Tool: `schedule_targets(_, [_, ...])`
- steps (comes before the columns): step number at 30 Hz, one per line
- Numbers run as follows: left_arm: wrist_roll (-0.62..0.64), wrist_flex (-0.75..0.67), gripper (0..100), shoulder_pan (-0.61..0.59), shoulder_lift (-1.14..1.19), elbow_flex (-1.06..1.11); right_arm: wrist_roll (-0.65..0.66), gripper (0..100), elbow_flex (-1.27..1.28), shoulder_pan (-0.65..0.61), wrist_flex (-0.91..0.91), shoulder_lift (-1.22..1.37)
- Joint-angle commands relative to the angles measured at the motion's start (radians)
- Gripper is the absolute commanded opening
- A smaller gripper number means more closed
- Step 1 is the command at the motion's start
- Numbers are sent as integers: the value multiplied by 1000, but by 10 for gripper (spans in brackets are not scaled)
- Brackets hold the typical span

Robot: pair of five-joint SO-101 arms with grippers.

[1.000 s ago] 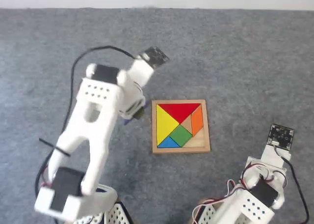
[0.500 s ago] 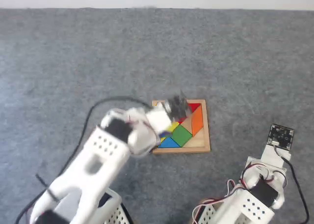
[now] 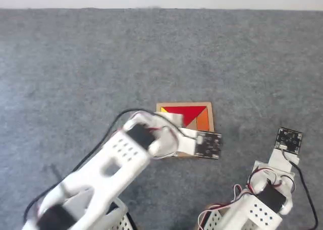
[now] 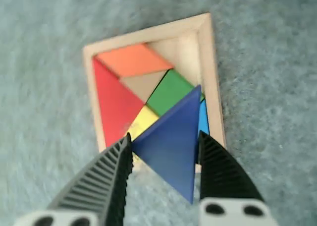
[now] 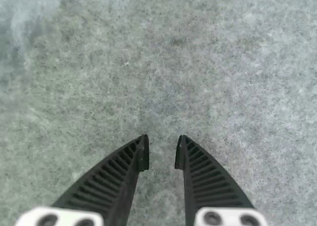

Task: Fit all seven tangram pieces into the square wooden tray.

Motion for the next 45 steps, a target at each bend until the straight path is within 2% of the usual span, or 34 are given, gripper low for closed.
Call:
schedule_targets(1, [-209,64,77,21,206,-173,9,114,18,-7,5,-16])
schedule_targets(5, [-468,264,77,46,388,-351,11,114,18,-7,7,-18])
schedule_targets(7, [-525,315,77,49,457,-438,11,114,18,-7,7,-18])
schedule_targets(10, [-482,313,107,41,540,-573,11,114,18,-7,8,-18])
schedule_targets(17, [-230,245,192,-11,671,-753,11,114,18,-7,10,-19])
schedule_targets(23, [-241,235,192,-57,730,-754,11,114,18,-7,10,-19])
schedule_targets(28, [-253,241,196,-54,740,-753,11,114,18,-8,10,-19])
schedule_targets(32, [-262,241,247,-52,736,-753,11,114,18,-8,10,-19])
schedule_targets(38, [-275,242,245,-58,733,-762,11,114,18,-8,10,-19])
schedule_targets(45, [-3,305,157,-210,532,-828,11,114,18,-8,10,-19])
